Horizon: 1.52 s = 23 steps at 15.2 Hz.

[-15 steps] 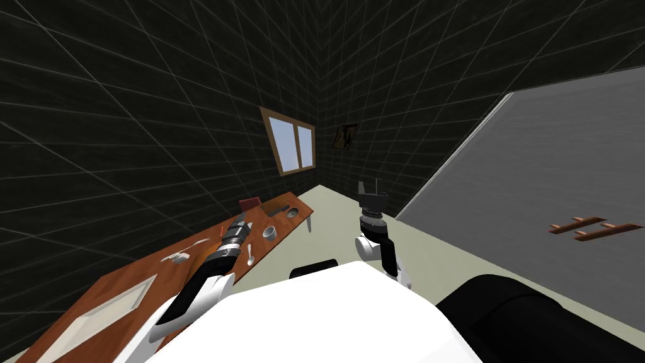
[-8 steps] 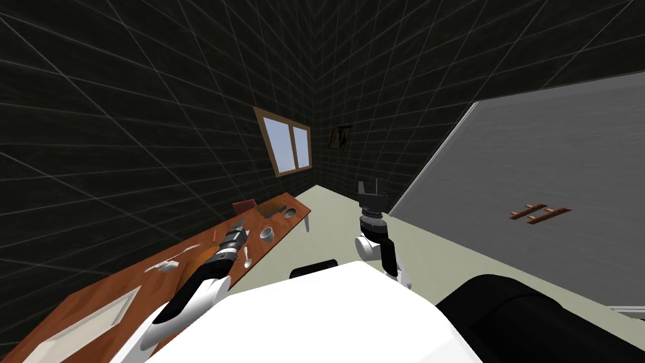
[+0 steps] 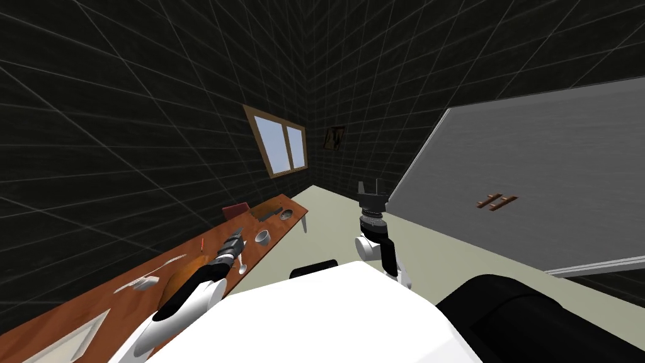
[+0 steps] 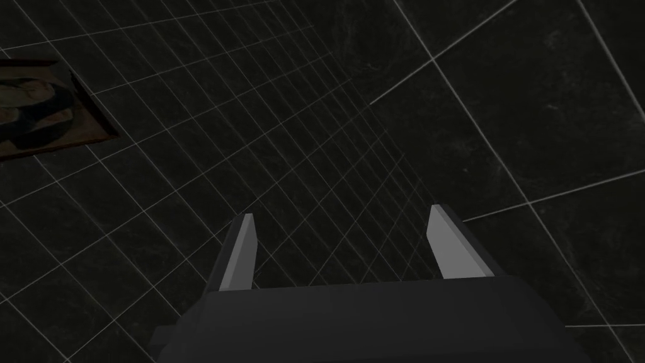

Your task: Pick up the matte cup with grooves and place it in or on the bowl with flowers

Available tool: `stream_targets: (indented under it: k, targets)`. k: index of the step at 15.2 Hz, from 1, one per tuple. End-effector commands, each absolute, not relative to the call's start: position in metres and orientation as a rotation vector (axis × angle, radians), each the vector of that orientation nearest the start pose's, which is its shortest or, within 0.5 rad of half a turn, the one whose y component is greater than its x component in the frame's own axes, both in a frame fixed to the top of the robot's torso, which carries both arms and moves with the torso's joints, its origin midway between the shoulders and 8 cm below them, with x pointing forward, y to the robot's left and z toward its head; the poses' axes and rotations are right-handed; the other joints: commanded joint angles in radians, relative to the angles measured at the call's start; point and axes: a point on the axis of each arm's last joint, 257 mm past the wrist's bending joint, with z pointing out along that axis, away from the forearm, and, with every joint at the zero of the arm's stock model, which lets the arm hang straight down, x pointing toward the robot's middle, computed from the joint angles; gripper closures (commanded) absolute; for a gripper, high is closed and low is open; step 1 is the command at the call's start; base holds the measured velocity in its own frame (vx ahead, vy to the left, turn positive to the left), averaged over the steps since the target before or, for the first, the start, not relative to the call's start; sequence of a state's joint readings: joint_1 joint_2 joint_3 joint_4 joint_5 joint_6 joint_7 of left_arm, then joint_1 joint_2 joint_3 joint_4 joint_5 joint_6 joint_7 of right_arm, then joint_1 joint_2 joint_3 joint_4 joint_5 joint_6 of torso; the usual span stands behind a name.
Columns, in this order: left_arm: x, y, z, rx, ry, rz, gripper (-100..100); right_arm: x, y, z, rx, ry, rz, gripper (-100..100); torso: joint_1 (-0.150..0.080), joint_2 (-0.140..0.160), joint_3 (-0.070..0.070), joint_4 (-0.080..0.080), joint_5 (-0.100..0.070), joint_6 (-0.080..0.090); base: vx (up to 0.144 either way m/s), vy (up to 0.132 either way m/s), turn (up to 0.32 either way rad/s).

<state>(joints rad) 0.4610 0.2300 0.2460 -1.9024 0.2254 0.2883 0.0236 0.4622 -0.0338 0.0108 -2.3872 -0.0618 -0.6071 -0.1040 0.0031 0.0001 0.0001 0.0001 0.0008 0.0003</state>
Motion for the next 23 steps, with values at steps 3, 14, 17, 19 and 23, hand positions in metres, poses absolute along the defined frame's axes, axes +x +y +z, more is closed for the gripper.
stream_targets:
  k: [3, 14, 17, 19, 23]
  targets:
    - [0.359, 0.461, -0.326, -1.656, 1.253, -0.704, -100, 0.299, -0.267, 0.099, 0.499, 0.408, 1.519, 0, 0.000, -0.001, 0.000, 0.000, 0.000, 0.000, 0.008, 0.018, -0.092]
    - [0.292, 0.476, -0.428, -2.000, 1.358, -0.526, -100, 0.299, -0.267, 0.099, 0.499, 0.408, 1.519, 0, 0.002, -0.005, -0.003, -0.001, 0.000, 0.000, 0.041, 0.037, -0.143]
    - [0.275, 0.475, -0.448, -2.078, 1.386, -0.483, -100, 0.299, -0.267, 0.099, 0.499, 0.408, 1.519, 0, 0.002, -0.006, -0.003, -0.001, 0.000, 0.000, 0.064, 0.046, -0.155]
    - [0.259, 0.475, -0.464, -2.143, 1.405, -0.449, -100, 0.299, -0.267, 0.099, 0.499, 0.408, 1.519, 0, 0.003, -0.007, -0.004, -0.001, 0.001, 0.000, 0.090, 0.069, -0.157]
    - [0.227, 0.471, -0.492, -2.266, 1.439, -0.384, -100, 0.299, -0.267, 0.099, 0.499, 0.408, 1.519, 0, 0.004, -0.008, -0.005, -0.002, 0.001, 0.000, 0.096, 0.070, -0.146]
